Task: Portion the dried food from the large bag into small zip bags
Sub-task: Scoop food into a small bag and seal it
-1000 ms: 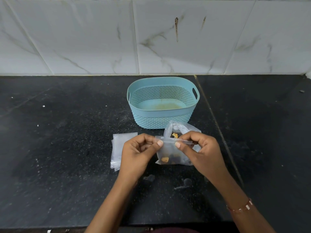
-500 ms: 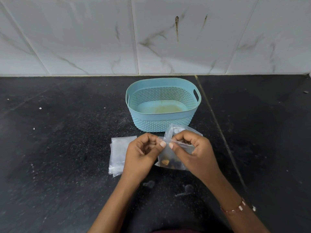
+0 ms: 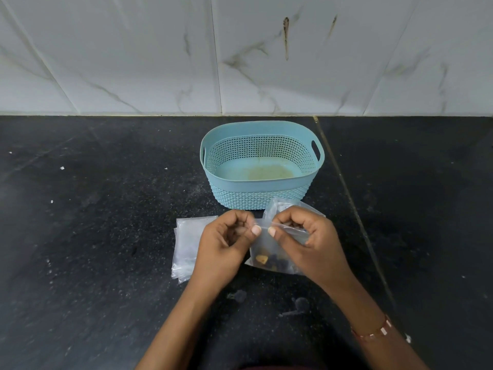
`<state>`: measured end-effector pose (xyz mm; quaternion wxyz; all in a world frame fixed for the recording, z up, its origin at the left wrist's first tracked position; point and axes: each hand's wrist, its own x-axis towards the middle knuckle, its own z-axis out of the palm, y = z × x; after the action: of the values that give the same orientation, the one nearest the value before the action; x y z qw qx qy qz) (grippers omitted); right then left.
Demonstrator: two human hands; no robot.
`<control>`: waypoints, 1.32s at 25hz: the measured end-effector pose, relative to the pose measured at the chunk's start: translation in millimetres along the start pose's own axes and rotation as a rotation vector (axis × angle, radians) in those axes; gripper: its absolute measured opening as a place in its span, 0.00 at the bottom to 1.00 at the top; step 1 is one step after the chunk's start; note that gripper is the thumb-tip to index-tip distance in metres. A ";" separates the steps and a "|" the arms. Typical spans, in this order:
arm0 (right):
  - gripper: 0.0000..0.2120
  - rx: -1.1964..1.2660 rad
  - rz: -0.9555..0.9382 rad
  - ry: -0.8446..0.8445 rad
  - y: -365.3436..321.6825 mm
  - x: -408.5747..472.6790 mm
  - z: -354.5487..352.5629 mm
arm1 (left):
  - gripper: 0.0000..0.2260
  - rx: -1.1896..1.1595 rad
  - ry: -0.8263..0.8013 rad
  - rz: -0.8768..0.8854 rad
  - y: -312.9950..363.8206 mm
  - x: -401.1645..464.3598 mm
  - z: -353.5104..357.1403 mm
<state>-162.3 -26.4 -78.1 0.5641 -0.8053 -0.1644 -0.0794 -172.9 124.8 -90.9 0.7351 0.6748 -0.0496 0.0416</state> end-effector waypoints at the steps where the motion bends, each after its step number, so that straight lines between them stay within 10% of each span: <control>1: 0.02 0.001 0.000 -0.004 -0.3 0.0 0.4 | 0.02 0.008 -0.004 -0.001 -1.3 0.8 0.1; 33: 0.05 0.023 0.027 0.081 -10.5 -3.6 -13.8 | 0.03 -0.140 0.016 -0.119 19.4 -1.0 7.0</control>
<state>-168.6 -36.7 -65.2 0.5804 -0.7971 -0.1315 -0.1024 -176.5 119.5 -71.3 0.7820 0.6232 -0.0062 -0.0003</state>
